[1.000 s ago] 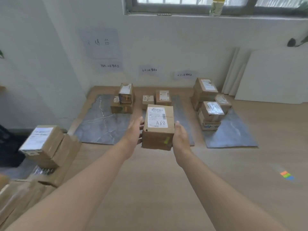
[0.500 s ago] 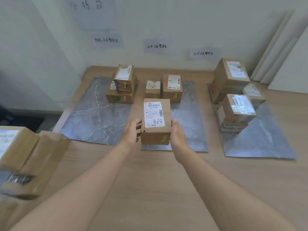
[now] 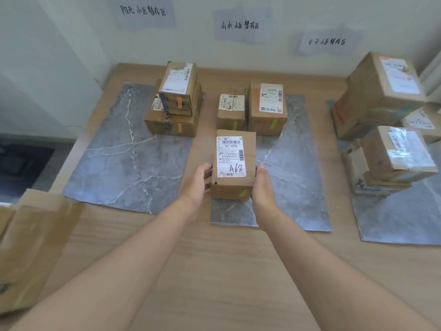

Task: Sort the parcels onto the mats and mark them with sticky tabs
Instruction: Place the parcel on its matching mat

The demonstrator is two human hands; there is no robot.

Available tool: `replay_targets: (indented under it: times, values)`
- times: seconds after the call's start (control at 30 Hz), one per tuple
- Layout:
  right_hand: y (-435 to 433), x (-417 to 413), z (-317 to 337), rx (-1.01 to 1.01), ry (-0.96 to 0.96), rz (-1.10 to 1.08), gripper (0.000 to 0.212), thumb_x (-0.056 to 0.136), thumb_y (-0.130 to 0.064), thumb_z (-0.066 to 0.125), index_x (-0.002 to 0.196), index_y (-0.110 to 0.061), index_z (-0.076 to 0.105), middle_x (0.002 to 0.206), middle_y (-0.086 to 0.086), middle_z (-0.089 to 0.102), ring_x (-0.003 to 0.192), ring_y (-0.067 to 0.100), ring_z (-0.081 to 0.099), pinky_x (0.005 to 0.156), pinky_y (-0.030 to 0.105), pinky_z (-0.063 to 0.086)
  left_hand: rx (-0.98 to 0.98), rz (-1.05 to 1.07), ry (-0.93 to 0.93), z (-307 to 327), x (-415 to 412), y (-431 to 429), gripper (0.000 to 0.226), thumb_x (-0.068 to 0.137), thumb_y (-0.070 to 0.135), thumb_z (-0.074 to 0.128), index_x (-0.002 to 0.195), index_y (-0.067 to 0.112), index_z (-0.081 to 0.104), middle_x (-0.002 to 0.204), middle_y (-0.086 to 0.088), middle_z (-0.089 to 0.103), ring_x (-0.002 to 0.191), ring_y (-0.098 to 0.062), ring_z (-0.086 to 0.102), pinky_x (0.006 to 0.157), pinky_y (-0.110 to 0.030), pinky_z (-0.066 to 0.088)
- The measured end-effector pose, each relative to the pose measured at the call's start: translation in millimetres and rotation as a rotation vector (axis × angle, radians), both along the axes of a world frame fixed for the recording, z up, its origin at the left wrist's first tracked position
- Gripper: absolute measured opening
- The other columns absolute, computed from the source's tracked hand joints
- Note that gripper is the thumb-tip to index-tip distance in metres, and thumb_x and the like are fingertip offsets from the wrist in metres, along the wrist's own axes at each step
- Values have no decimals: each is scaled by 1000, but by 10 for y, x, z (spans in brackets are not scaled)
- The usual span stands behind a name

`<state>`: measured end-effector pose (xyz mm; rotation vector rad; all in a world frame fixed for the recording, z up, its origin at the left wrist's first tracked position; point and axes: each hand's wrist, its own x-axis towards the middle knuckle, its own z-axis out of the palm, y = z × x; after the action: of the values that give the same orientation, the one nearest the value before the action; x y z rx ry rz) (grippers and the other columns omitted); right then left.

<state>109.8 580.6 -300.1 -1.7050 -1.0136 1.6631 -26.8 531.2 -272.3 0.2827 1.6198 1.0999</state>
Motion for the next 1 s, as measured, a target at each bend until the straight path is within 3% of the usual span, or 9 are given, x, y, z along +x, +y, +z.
replay_targets:
  times: [0.17, 0.3, 0.37, 0.57, 0.67, 0.87, 1.0]
  values:
    - [-23, 21, -88, 37, -25, -22, 49, 108, -53, 22, 131, -28, 58, 129, -3, 65, 120, 17, 57, 100, 35, 41, -24, -4, -10, -64, -24, -6, 28, 104, 40, 38, 103, 29, 64, 109, 11, 67, 93, -11, 61, 75, -26, 47]
    - [-79, 114, 95, 67, -36, -83, 52, 109, -51, 25, 148, -26, 48, 149, -6, 50, 136, 16, 45, 110, 33, 32, -40, 2, 37, 81, -14, -119, 42, 103, 48, 37, 137, 28, 51, 147, 7, 50, 137, -24, 43, 112, -45, 38]
    - [-152, 157, 267, 97, -17, -85, 52, 110, -50, 25, 148, -24, 49, 148, -8, 50, 134, 14, 45, 107, 30, 31, -16, 20, 60, 240, 25, -196, 52, 103, 48, 36, 150, 26, 40, 156, 4, 41, 144, -26, 35, 118, -48, 31]
    - [-581, 305, 898, 166, 56, -67, 53, 109, -52, 26, 146, -23, 52, 141, -13, 55, 127, 9, 48, 104, 28, 31, 94, 57, 100, 842, 249, -598, 55, 102, 51, 35, 153, 31, 33, 160, 8, 35, 146, -23, 33, 119, -47, 31]
    - [-907, 379, 1198, 198, 95, -35, 53, 110, -51, 26, 143, -22, 54, 125, -20, 58, 121, 7, 51, 100, 26, 31, 140, 64, 116, 1119, 325, -931, 55, 102, 51, 35, 153, 30, 36, 160, 8, 35, 144, -25, 35, 117, -46, 33]
    - [-1677, 276, 1743, 272, 107, 18, 56, 109, -54, 24, 143, -22, 55, 142, -7, 57, 133, 17, 51, 113, 36, 34, 212, 58, 151, 1630, 318, -1806, 54, 104, 50, 34, 152, 27, 39, 158, 5, 38, 143, -26, 38, 117, -46, 32]
    - [-2352, 93, 2038, 322, 112, 39, 55, 109, -54, 23, 138, -22, 58, 139, -5, 59, 126, 15, 49, 101, 33, 30, 247, 28, 165, 1844, 146, -2487, 54, 103, 52, 33, 151, 29, 41, 158, 3, 38, 143, -29, 37, 118, -48, 31]
